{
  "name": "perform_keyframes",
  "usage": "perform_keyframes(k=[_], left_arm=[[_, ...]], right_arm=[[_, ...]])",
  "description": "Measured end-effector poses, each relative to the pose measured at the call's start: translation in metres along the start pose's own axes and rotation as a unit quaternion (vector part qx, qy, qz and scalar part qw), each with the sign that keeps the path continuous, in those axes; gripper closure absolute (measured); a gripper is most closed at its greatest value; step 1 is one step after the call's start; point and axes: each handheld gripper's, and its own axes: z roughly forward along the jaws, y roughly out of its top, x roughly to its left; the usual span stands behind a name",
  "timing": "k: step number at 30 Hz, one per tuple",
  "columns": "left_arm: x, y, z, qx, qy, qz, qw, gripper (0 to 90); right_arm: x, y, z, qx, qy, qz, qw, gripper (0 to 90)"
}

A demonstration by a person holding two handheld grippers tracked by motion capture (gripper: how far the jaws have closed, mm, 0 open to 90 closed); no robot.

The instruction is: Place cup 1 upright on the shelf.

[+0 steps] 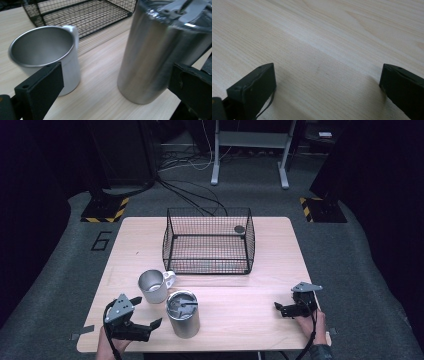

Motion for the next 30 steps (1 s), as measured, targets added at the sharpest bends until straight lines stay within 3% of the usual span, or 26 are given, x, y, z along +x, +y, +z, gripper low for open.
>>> perform_keyframes(k=[5,10,19,30], left_arm=[[-0.008,0.006,0.006,-0.003,-0.031,0.007,0.9995,0.0],[-0.02,0.015,0.018,-0.007,-0.069,0.02,0.9974,0.0],[-0.029,0.021,0.037,-0.017,-0.105,0.033,0.9937,0.0],[-0.036,0.027,0.057,-0.032,-0.1,0.038,0.9938,0.0]], right_arm=[[0.0,0.0,0.0,0.0,0.0,0.0,1.0,0.2],[0.0,0.0,0.0,0.0,0.0,0.0,1.0,0.2],[0.0,0.0,0.0,-0.001,-0.001,-0.002,1.0,0.7],[0.0,0.0,-0.001,-0.001,0.001,-0.004,1.0,1.2]])
